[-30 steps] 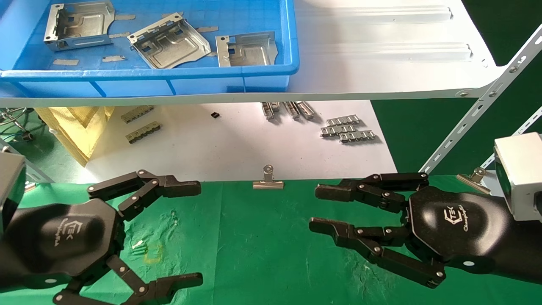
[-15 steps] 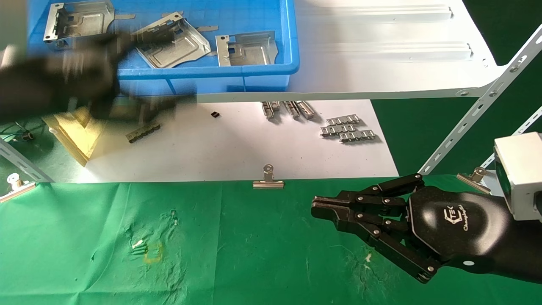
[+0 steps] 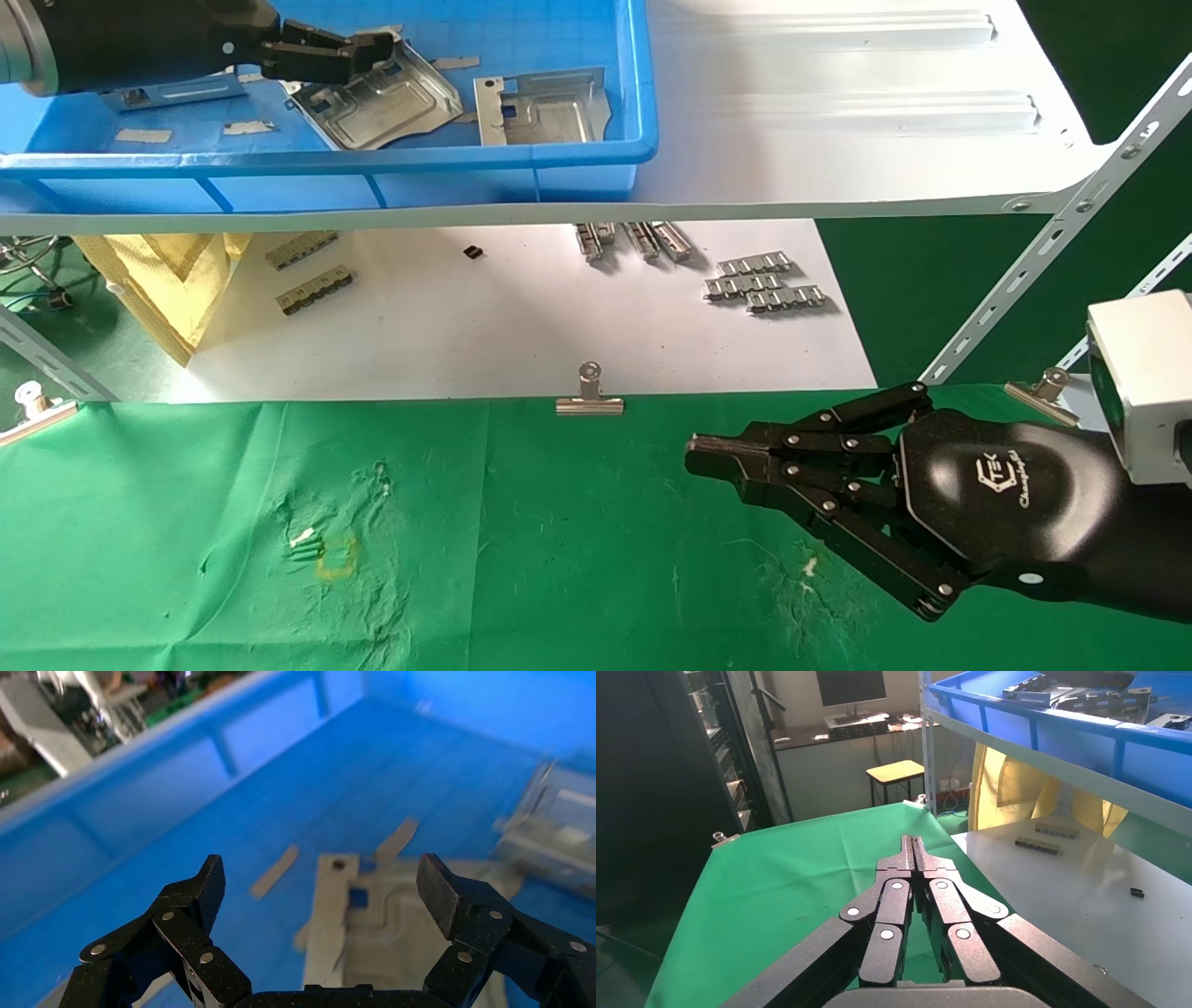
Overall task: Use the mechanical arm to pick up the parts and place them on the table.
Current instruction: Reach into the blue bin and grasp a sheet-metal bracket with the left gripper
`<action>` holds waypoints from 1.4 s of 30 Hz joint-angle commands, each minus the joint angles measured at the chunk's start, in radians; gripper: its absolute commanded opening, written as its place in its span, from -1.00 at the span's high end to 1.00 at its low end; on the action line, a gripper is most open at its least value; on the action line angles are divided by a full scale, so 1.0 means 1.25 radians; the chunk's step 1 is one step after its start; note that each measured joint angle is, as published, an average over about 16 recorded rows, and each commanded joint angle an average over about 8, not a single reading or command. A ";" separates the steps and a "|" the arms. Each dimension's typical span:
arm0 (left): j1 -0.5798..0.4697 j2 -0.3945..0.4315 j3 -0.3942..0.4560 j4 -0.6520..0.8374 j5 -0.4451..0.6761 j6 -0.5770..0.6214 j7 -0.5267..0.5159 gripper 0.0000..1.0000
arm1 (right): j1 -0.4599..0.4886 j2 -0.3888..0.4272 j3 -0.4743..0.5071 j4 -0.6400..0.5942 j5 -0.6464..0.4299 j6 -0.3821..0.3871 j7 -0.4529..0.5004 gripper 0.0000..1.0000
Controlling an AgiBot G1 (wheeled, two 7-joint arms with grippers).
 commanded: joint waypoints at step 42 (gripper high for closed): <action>-0.089 0.032 0.037 0.177 0.056 -0.017 0.063 1.00 | 0.000 0.000 0.000 0.000 0.000 0.000 0.000 -1.00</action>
